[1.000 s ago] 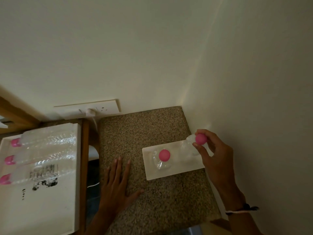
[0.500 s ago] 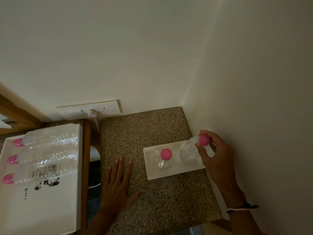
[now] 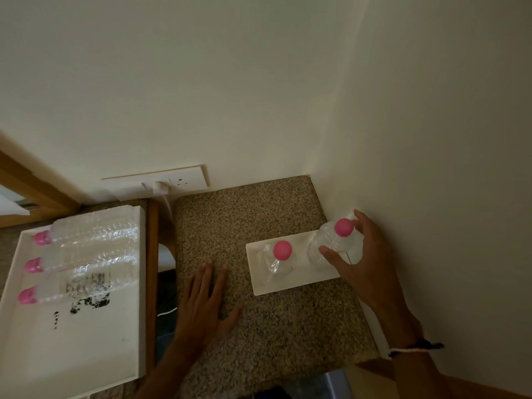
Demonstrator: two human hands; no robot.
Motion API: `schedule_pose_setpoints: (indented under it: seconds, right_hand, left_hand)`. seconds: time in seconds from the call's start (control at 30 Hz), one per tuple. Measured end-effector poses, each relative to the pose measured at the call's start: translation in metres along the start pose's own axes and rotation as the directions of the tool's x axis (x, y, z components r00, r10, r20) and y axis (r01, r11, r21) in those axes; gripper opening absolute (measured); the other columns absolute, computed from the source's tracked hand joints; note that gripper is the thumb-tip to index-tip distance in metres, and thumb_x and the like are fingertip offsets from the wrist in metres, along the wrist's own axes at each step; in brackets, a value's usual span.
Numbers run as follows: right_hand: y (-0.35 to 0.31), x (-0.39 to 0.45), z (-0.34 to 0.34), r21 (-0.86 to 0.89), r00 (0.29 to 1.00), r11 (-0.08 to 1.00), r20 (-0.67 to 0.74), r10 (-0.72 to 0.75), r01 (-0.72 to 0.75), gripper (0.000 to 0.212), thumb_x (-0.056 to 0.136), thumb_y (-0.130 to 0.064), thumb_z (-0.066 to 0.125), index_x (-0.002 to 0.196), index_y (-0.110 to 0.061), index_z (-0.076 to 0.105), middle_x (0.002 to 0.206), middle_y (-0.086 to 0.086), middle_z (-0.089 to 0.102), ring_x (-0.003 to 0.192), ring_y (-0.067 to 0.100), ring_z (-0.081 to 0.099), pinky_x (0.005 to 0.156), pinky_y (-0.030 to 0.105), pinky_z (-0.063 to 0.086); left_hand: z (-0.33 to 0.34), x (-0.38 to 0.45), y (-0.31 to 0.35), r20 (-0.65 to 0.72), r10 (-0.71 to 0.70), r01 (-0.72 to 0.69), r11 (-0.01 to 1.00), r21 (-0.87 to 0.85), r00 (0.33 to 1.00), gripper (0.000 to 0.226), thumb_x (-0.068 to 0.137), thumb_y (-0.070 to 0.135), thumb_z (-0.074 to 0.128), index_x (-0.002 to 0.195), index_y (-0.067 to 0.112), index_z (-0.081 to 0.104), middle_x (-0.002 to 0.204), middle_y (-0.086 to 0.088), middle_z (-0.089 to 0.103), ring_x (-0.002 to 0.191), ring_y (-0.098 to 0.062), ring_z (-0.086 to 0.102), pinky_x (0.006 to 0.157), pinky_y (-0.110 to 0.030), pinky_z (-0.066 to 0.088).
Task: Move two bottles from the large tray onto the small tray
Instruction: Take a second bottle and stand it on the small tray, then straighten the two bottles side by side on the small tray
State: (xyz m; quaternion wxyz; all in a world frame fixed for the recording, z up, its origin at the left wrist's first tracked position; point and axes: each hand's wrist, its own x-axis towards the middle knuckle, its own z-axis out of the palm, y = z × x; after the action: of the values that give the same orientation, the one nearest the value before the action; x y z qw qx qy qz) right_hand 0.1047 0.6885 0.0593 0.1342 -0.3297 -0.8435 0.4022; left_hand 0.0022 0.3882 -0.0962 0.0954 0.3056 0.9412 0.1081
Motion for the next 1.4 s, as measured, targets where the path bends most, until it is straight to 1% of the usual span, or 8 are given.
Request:
schedule_pose_setpoints:
  seconds: [0.13, 0.27, 0.43, 0.57, 0.7, 0.87, 1.13, 1.4]
  right_hand:
    - [0.016, -0.012, 0.001, -0.081, 0.975, 0.976, 0.086, 0.207, -0.200, 0.099, 0.066, -0.036, 0.088, 0.146, -0.015, 0.034, 0.141, 0.010, 0.051, 0.126, 0.026, 0.051, 0.097, 0.036, 0.042]
    - [0.033, -0.022, 0.010, -0.201, 0.929, 0.933, 0.167, 0.332, -0.297, 0.081, 0.074, -0.028, 0.083, 0.140, -0.007, 0.040, 0.135, 0.014, 0.058, 0.122, 0.030, 0.056, 0.089, 0.026, 0.039]
    - [0.052, -0.033, 0.028, -0.181, 0.915, 0.928, 0.188, 0.358, -0.326, 0.090, 0.084, -0.023, 0.075, 0.153, -0.010, 0.019, 0.143, 0.016, 0.050, 0.130, 0.032, 0.050, 0.103, 0.038, 0.043]
    - [0.062, -0.036, 0.037, -0.209, 0.904, 0.919, 0.203, 0.376, -0.335, 0.088, 0.087, -0.023, 0.071, 0.155, -0.011, 0.015, 0.150, 0.017, 0.042, 0.138, 0.033, 0.041, 0.111, 0.043, 0.037]
    - [0.069, -0.040, 0.046, -0.250, 0.895, 0.913, 0.232, 0.380, -0.323, 0.080, 0.093, -0.022, 0.061, 0.155, -0.008, 0.013, 0.161, 0.014, 0.024, 0.148, 0.030, 0.023, 0.120, 0.043, 0.024]
    - [0.072, -0.042, 0.052, -0.277, 0.904, 0.915, 0.232, 0.360, -0.294, 0.072, 0.097, -0.018, 0.053, 0.155, -0.009, 0.011, 0.162, 0.015, 0.018, 0.150, 0.030, 0.018, 0.120, 0.041, 0.021]
    - [0.066, -0.040, 0.058, -0.286, 0.897, 0.919, 0.270, 0.349, -0.272, 0.070, 0.097, -0.014, 0.049, 0.155, -0.007, 0.011, 0.163, 0.015, 0.017, 0.150, 0.030, 0.018, 0.120, 0.041, 0.021]
    - [0.056, -0.049, 0.077, -0.301, 0.896, 0.933, 0.330, 0.297, -0.198, 0.070, 0.100, -0.017, 0.048, 0.155, -0.008, 0.006, 0.163, 0.012, 0.015, 0.150, 0.027, 0.018, 0.120, 0.037, 0.020]
  left_hand:
    - [-0.013, 0.012, 0.010, -0.080, -0.017, 0.012, 0.998, -0.065, 0.997, 0.074, 0.096, 0.065, 0.027, 0.141, 0.011, 0.053, 0.149, -0.021, 0.050, 0.135, -0.037, 0.051, 0.108, -0.053, 0.047]
    - [-0.027, 0.037, 0.031, -0.160, -0.098, 0.057, 0.969, -0.241, 0.982, 0.039, 0.101, 0.034, 0.045, 0.134, 0.012, 0.049, 0.132, -0.011, 0.054, 0.107, -0.019, 0.059, 0.083, -0.033, 0.055]
    - [-0.040, 0.071, 0.053, 0.074, -0.301, 0.286, 0.756, -0.588, 0.951, 0.036, 0.101, 0.016, 0.054, 0.136, 0.011, 0.050, 0.086, 0.000, 0.069, 0.071, -0.013, 0.064, 0.063, -0.028, 0.053]
    - [-0.043, 0.081, 0.064, 0.318, -0.220, 0.384, 0.614, -0.690, 0.922, 0.037, 0.099, 0.007, 0.055, 0.136, 0.007, 0.050, 0.110, -0.016, 0.068, 0.082, -0.022, 0.069, 0.060, -0.033, 0.064]
    - [-0.038, 0.081, 0.068, 0.276, -0.223, 0.354, 0.645, -0.677, 0.935, 0.044, 0.094, 0.000, 0.060, 0.136, 0.006, 0.051, 0.123, -0.019, 0.066, 0.091, -0.019, 0.065, 0.064, -0.025, 0.061]
    - [-0.037, 0.081, 0.065, 0.304, -0.239, 0.386, 0.596, -0.703, 0.922, 0.043, 0.092, 0.000, 0.061, 0.134, 0.007, 0.052, 0.114, -0.026, 0.065, 0.104, -0.042, 0.068, 0.086, -0.064, 0.059]
    - [-0.042, 0.075, 0.058, 0.284, -0.245, 0.375, 0.576, -0.726, 0.927, 0.044, 0.093, -0.001, 0.059, 0.135, 0.011, 0.053, 0.102, -0.026, 0.066, 0.094, -0.041, 0.071, 0.072, -0.059, 0.064]
    - [-0.058, 0.068, 0.037, 0.283, -0.265, 0.386, 0.573, -0.723, 0.922, 0.044, 0.096, 0.000, 0.058, 0.139, 0.006, 0.051, 0.118, -0.014, 0.063, 0.111, -0.040, 0.065, 0.093, -0.064, 0.056]
